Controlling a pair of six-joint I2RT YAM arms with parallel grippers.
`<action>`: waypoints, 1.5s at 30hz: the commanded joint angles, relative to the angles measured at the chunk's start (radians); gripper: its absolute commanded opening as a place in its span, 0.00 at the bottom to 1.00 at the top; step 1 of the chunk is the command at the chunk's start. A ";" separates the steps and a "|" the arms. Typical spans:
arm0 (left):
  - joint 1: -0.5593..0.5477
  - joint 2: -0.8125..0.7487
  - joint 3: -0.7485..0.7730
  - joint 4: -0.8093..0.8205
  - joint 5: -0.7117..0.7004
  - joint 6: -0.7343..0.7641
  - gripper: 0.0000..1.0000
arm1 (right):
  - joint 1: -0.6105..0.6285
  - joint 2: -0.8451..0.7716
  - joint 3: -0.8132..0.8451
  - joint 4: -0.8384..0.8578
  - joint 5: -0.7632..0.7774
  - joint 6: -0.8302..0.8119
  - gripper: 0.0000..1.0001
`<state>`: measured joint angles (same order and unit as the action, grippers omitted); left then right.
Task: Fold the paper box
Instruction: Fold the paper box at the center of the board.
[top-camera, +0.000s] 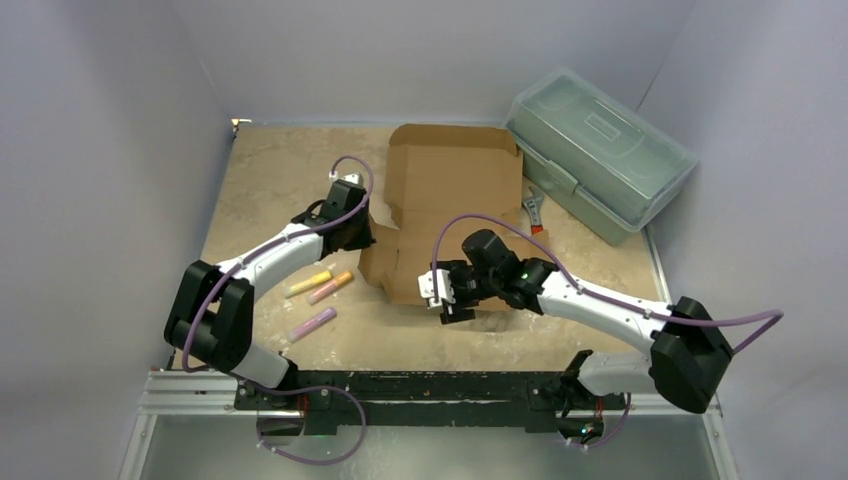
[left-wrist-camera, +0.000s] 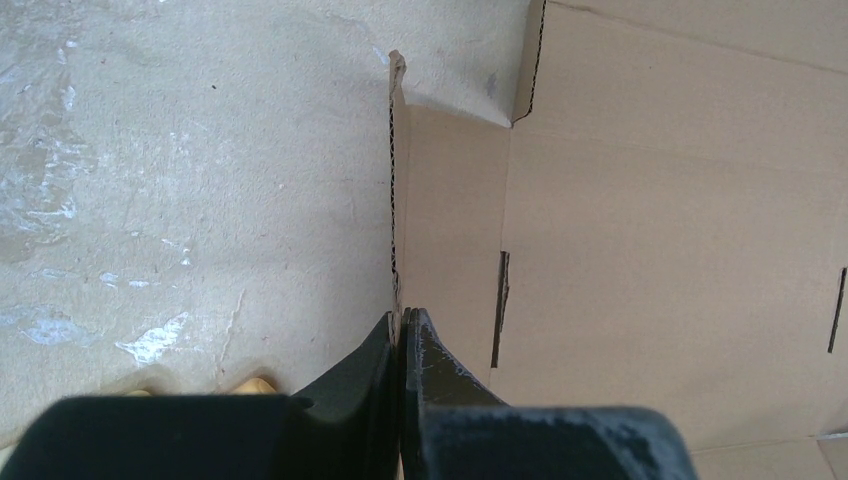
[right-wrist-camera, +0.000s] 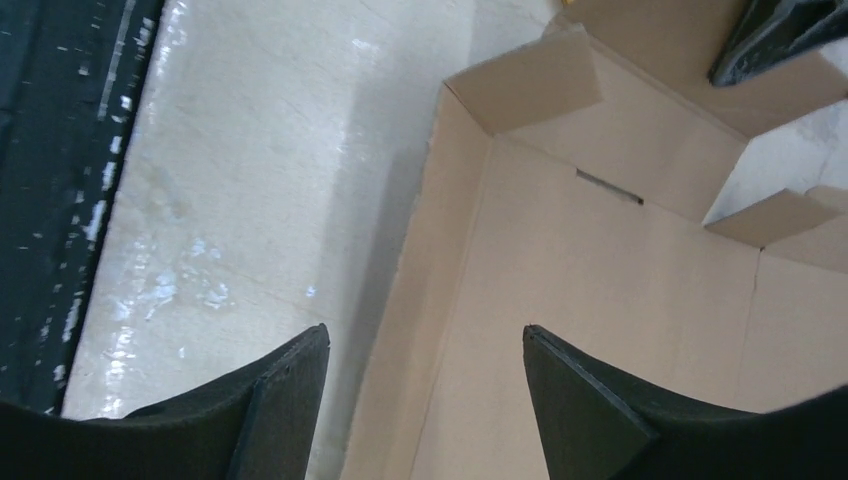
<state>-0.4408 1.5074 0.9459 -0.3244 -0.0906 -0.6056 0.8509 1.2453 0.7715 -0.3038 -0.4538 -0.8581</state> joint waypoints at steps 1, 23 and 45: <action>-0.004 0.002 0.029 0.028 0.023 0.006 0.02 | 0.004 0.045 -0.007 0.106 0.045 0.063 0.71; 0.020 0.059 0.096 0.041 0.059 0.007 0.05 | -0.039 0.180 0.087 0.082 0.024 0.203 0.12; 0.076 -0.564 -0.301 0.198 -0.002 -0.041 0.85 | -0.180 0.338 0.223 -0.051 -0.272 0.376 0.00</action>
<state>-0.3721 1.1183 0.7666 -0.1669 -0.0048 -0.5980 0.6735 1.5669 0.9482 -0.3504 -0.6765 -0.5293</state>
